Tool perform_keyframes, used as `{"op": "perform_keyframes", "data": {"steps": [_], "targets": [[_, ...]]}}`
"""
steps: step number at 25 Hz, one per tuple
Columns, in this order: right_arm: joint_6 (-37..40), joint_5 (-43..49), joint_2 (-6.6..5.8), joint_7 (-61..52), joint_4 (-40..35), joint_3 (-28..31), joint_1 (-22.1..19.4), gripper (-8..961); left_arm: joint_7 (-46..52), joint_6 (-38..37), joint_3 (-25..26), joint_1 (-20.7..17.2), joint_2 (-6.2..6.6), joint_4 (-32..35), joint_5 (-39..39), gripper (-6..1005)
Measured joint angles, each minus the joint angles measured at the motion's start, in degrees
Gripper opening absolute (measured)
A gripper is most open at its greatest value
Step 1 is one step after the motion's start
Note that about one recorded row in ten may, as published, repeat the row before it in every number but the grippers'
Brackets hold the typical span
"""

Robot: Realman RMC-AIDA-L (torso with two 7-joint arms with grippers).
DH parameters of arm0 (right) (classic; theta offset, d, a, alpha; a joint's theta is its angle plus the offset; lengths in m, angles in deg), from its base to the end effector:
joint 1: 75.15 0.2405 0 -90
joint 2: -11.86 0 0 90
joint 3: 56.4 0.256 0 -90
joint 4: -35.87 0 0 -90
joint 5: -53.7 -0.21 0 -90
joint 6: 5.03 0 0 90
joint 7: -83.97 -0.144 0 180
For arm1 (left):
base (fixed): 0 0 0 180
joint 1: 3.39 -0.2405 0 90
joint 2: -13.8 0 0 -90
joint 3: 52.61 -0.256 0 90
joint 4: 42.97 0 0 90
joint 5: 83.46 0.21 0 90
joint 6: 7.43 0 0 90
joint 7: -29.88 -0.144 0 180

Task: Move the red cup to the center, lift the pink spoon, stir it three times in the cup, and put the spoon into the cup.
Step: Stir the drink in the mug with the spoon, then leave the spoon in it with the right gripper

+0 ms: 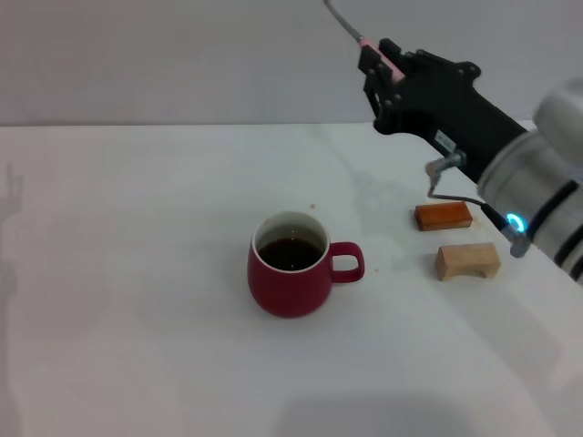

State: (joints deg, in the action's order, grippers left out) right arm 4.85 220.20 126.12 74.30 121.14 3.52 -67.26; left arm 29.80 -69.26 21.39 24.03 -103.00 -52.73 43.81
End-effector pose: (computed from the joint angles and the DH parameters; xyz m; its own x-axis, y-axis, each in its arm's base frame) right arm 0.1236 0.3281 -0.0234 0.6863 -0.0202 -0.7270 -0.6159 -0.5478 -0.5662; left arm -0.3677 0.3552 0.0639 0.7040 -0.1044 0.7024 0.6957 0.3000 -0.6527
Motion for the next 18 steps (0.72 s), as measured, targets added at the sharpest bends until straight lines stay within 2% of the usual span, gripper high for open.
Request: {"op": "perform_keyframes", "data": {"steps": [6, 8, 9, 10, 11, 14, 15, 16, 18], "targets": [[-8.3, 0.5, 0.34, 0.7, 3.4, 0.4, 1.3, 151, 0.0, 0.1, 0.0, 0.0, 0.0, 0.0, 0.0, 740], [-14.1, 0.6, 0.54, 0.8, 5.7, 0.9, 2.2, 151, 0.0, 0.1, -0.1, 0.0, 0.0, 0.0, 0.0, 740], [-14.1, 0.6, 0.54, 0.8, 5.7, 0.9, 2.2, 151, 0.0, 0.1, -0.1, 0.0, 0.0, 0.0, 0.0, 740], [-18.2, 0.6, 0.91, 1.1, 7.4, 1.3, 2.5, 151, 0.0, 0.1, -0.1, 0.0, 0.04, 0.0, 0.0, 740], [-18.2, 0.6, 0.91, 1.1, 7.4, 1.3, 2.5, 151, 0.0, 0.1, -0.1, 0.0, 0.04, 0.0, 0.0, 740], [-23.4, 0.6, 1.96, 2.4, 9.8, 2.1, 2.7, 151, 0.0, 0.1, -0.1, 0.1, 0.07, 0.1, 0.0, 740], [-27.8, 0.6, 3.07, 3.9, 11.8, 2.9, 2.7, 151, 0.0, 0.1, -0.1, 0.1, 0.08, 0.1, 0.0, 740], [-27.8, 0.6, 3.07, 3.9, 11.8, 2.9, 2.7, 151, 0.0, 0.1, -0.1, 0.1, 0.08, 0.1, 0.0, 740], [-31.7, 0.6, 3.93, 5.7, 13.9, 3.4, 2.6, 151, 0.0, 0.1, -0.1, 0.2, 0.09, 0.2, 0.0, 740]]}}
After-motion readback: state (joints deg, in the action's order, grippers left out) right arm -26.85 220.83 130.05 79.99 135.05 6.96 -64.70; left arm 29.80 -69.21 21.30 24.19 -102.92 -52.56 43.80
